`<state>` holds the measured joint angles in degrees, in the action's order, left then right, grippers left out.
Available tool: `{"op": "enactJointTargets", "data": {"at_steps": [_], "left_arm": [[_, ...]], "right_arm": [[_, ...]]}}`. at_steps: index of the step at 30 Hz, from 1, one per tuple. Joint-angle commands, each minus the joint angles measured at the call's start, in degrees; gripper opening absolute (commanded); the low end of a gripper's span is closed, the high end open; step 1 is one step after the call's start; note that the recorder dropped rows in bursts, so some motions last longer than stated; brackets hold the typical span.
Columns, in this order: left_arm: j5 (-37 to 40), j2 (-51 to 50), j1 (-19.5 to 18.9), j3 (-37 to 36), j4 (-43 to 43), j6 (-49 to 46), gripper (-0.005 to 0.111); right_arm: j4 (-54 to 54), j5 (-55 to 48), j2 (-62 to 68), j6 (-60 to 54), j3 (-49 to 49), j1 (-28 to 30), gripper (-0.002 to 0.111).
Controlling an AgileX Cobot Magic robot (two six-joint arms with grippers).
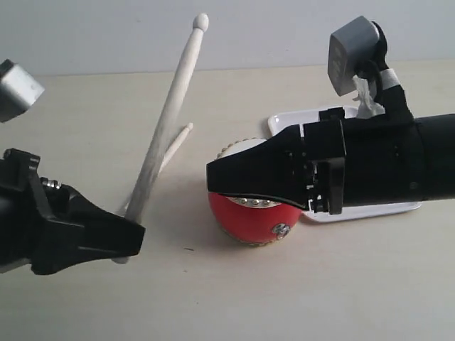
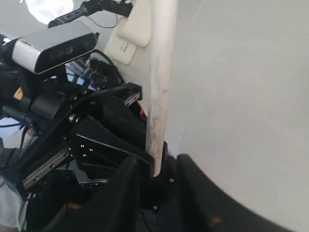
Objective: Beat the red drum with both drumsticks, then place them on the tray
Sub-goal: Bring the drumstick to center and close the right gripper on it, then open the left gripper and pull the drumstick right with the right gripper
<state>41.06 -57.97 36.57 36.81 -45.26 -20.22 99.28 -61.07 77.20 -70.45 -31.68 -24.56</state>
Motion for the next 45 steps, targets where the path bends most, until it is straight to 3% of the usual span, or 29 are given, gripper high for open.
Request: {"op": "enactJointTargets", "data": {"at_steps": [1, 5, 11, 17, 28, 45], "left_arm": [[-0.9, 0.5, -0.1, -3.5, -18.5, -13.7, 0.000], [-1.4, 0.5, -0.1, -5.1, -24.2, -16.3, 0.000], [-0.3, 0.5, -0.1, -5.1, -38.6, -25.3, 0.000], [2.0, -3.6, 0.0, -5.1, -45.7, -25.9, 0.000], [7.0, -10.5, 0.0, -5.1, -52.4, -30.9, 0.000], [9.4, -11.5, 0.4, -5.6, -52.6, -32.0, 0.000]], "right_arm": [[0.7, -5.4, 1.5, -4.5, -0.5, -0.2, 0.048], [0.7, -6.1, 1.5, -4.8, -0.5, -0.2, 0.057], [0.7, -6.1, 1.5, -4.8, -0.5, -0.2, 0.057], [0.7, -8.2, 1.5, -5.8, -0.5, -0.2, 0.057], [0.7, -5.8, 1.5, -5.8, -0.5, -0.2, 0.057], [0.7, -0.9, 1.5, -5.3, -0.7, -0.2, 0.054]]}}
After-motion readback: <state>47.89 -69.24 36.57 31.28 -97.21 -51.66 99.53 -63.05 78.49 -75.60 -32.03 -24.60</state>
